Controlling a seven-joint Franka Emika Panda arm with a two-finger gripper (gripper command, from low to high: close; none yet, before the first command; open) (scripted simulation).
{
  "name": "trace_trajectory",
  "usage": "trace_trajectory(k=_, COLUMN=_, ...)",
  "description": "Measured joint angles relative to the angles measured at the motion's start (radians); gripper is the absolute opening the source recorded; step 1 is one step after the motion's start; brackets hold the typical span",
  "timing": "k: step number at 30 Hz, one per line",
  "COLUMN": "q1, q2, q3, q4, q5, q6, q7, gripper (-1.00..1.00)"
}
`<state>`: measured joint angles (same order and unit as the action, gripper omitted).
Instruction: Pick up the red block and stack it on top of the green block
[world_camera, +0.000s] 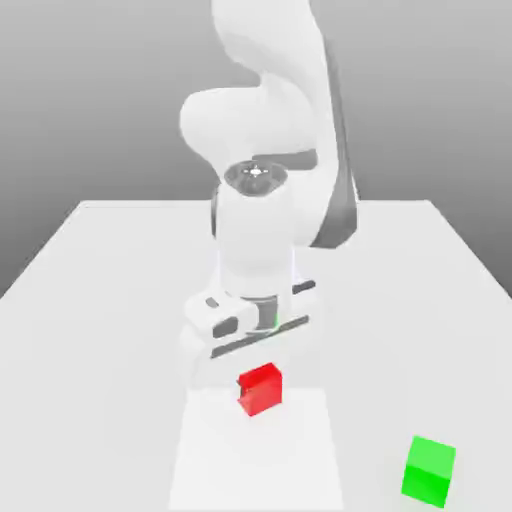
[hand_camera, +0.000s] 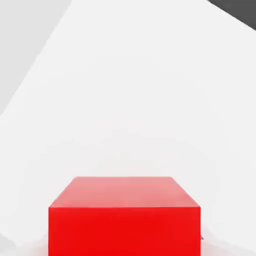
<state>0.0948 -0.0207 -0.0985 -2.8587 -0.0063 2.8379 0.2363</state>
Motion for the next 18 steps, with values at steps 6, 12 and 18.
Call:
trace_trajectory(k=6, q1=0.121, q2=0.05, q3=0.056, q4=0.176, q5=-0.024, q6=-0.126, q7=-0.084, gripper=-1.0)
trace_trajectory(k=12, q1=0.226, q2=0.154, q3=0.143, q4=0.392, q5=-0.018, q6=-0.239, q7=-0.21, gripper=-1.0)
trace_trajectory(k=18, q1=0.259, q2=0.332, q3=0.165, q4=0.465, q5=-0.041, q6=-0.136, q7=-0.231, gripper=1.0)
